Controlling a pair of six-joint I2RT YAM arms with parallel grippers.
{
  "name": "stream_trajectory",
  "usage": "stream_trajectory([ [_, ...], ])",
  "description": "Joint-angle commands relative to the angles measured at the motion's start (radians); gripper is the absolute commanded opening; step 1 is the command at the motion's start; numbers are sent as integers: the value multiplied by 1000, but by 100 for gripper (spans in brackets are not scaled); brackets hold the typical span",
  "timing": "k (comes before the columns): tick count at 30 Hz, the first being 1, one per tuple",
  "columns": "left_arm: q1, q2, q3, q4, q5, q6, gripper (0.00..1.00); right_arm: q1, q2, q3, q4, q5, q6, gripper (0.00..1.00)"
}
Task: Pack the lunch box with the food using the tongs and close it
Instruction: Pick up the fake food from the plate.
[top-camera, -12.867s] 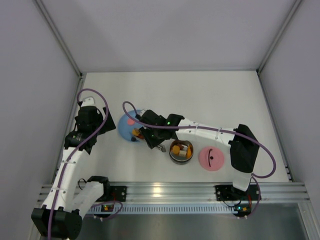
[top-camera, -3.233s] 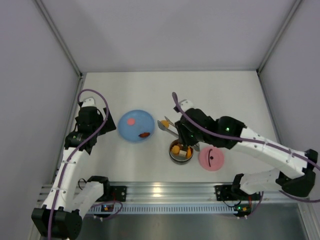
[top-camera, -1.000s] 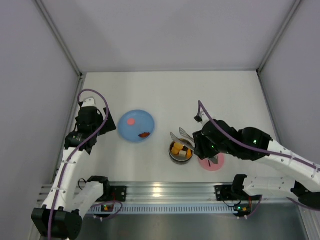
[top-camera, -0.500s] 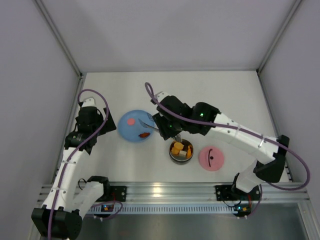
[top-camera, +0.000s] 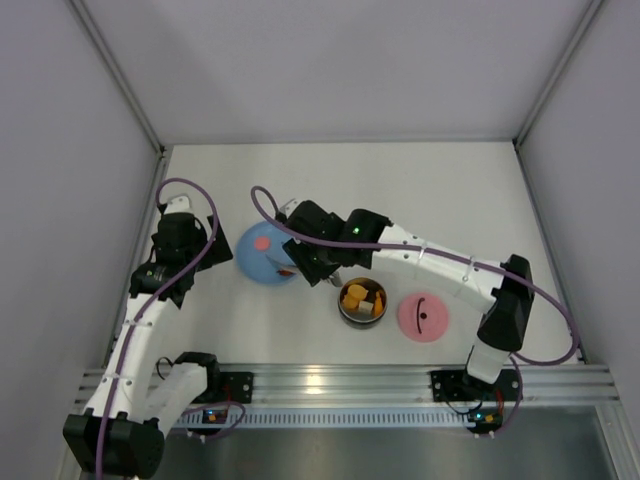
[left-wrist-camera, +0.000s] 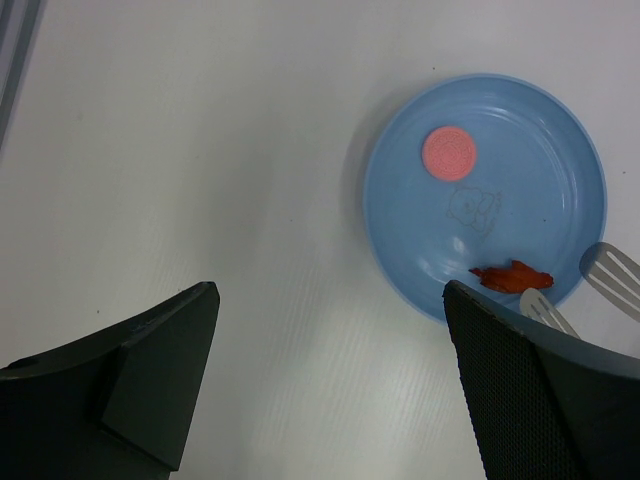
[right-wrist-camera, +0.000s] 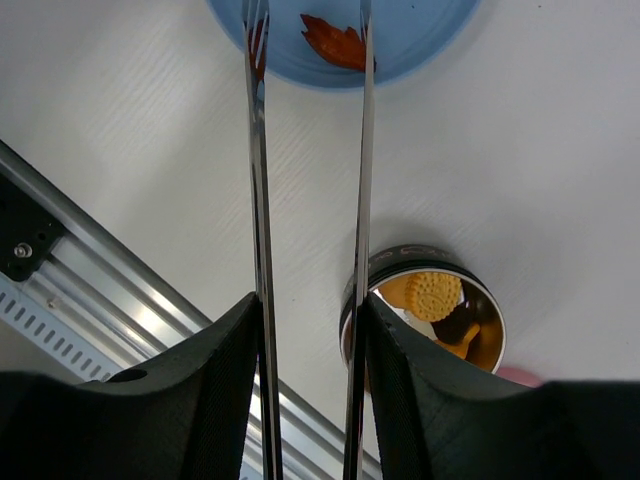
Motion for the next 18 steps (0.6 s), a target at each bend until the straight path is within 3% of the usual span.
stream_trajectory([
  [1, -5, 1, -5, 13, -8, 6, 99, -13, 18, -13, 86, -18, -29, 43],
  [18, -5, 3, -5, 14, -10, 8, 99, -66, 76, -80, 144, -66, -58, 42],
])
